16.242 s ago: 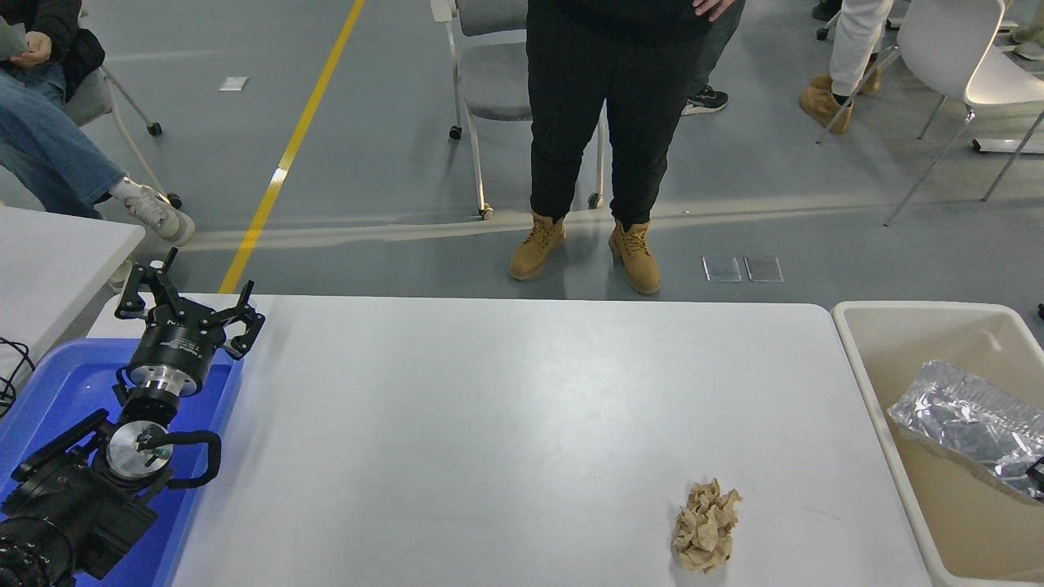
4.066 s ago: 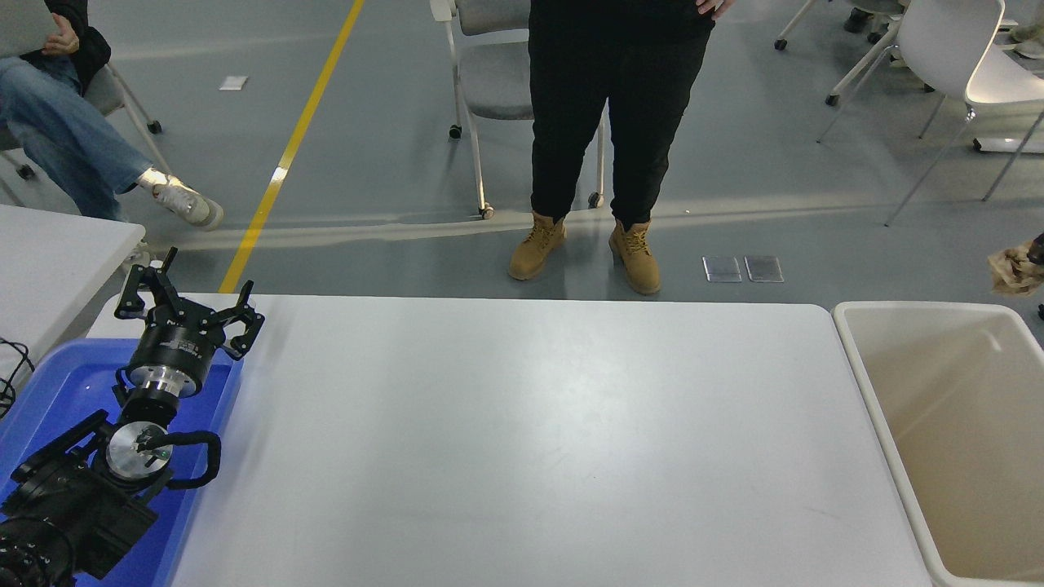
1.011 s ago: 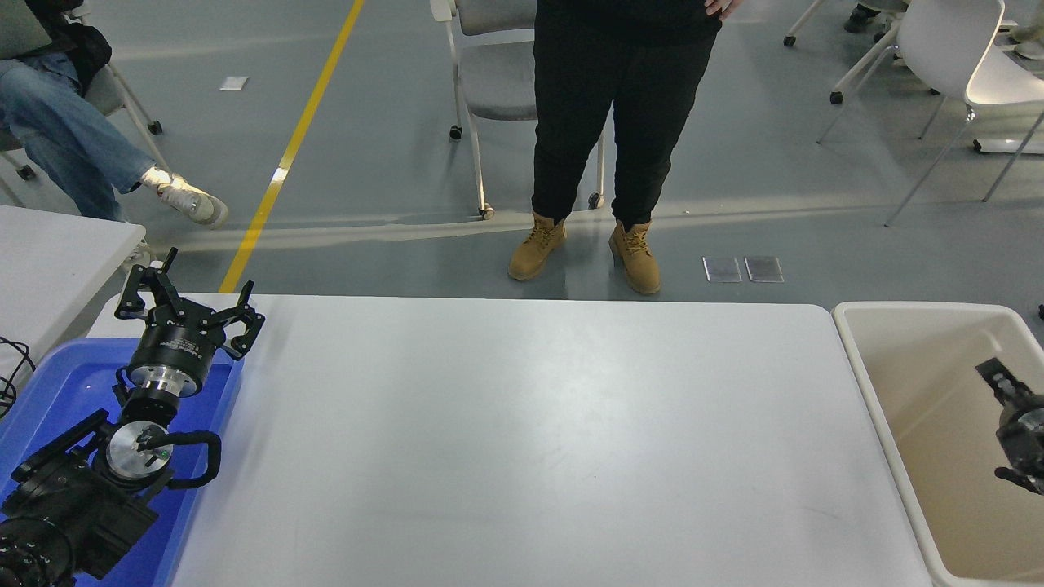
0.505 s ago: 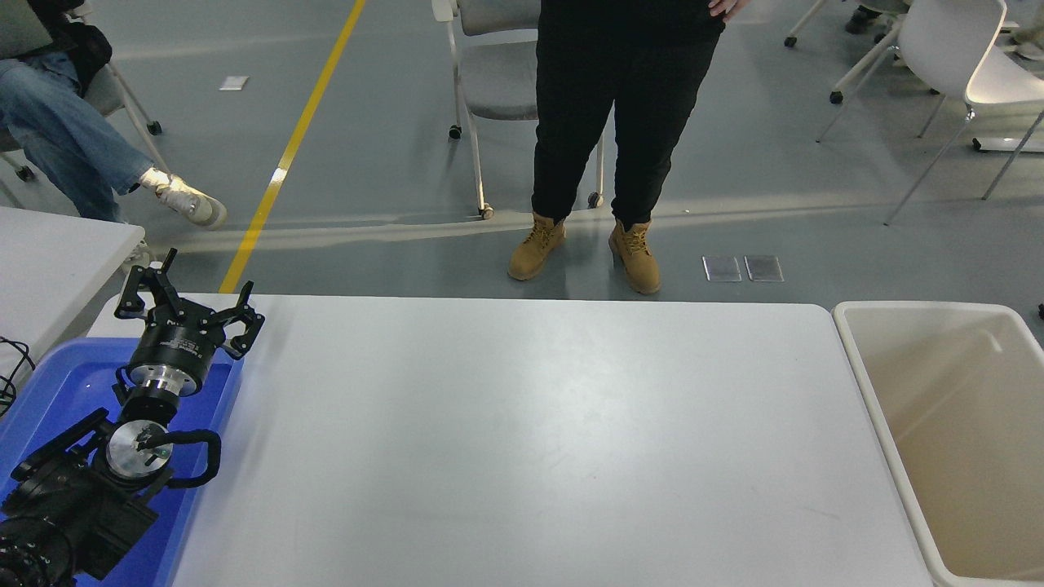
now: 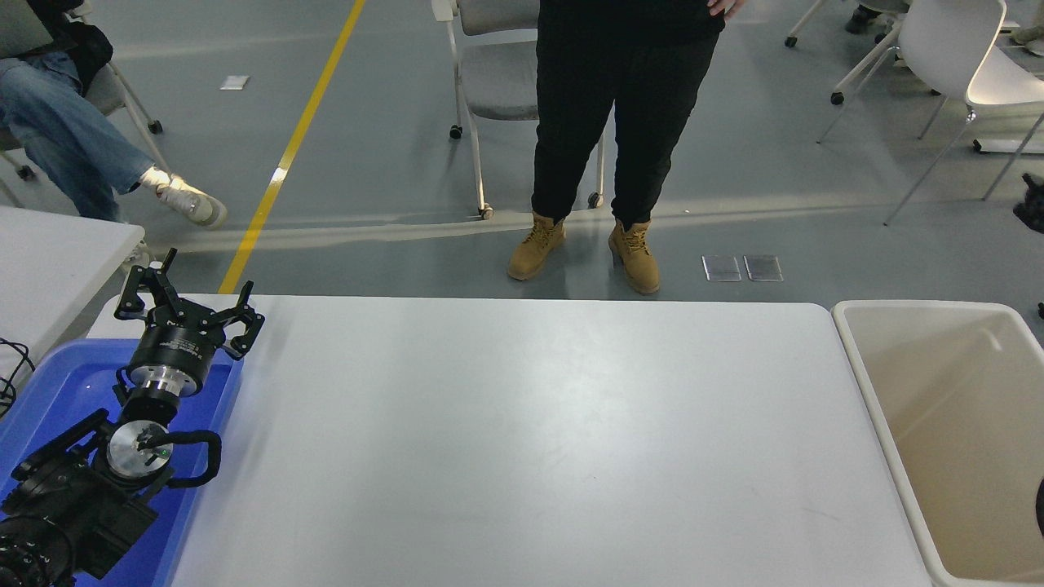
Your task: Clean the table surface
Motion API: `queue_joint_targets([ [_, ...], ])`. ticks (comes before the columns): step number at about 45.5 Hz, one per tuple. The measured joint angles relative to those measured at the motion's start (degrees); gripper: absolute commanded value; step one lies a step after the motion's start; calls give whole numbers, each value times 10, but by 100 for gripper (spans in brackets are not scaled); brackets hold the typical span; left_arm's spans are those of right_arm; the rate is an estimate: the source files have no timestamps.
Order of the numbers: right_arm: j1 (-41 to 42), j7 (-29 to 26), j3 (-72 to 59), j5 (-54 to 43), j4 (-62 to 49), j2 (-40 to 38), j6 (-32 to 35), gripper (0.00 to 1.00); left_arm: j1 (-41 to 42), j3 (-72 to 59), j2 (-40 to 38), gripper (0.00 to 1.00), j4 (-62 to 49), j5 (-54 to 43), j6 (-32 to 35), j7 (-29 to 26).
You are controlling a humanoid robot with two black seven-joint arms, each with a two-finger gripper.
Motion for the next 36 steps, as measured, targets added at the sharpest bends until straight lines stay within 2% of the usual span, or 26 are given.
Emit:
queue_joint_targets([
  [26, -28, 5, 66, -3, 52, 74, -2, 99, 0, 0, 0, 100, 0, 0, 0, 0],
  [36, -74, 45, 71, -4, 64, 106, 4, 99, 0, 0, 0, 100, 0, 0, 0, 0],
])
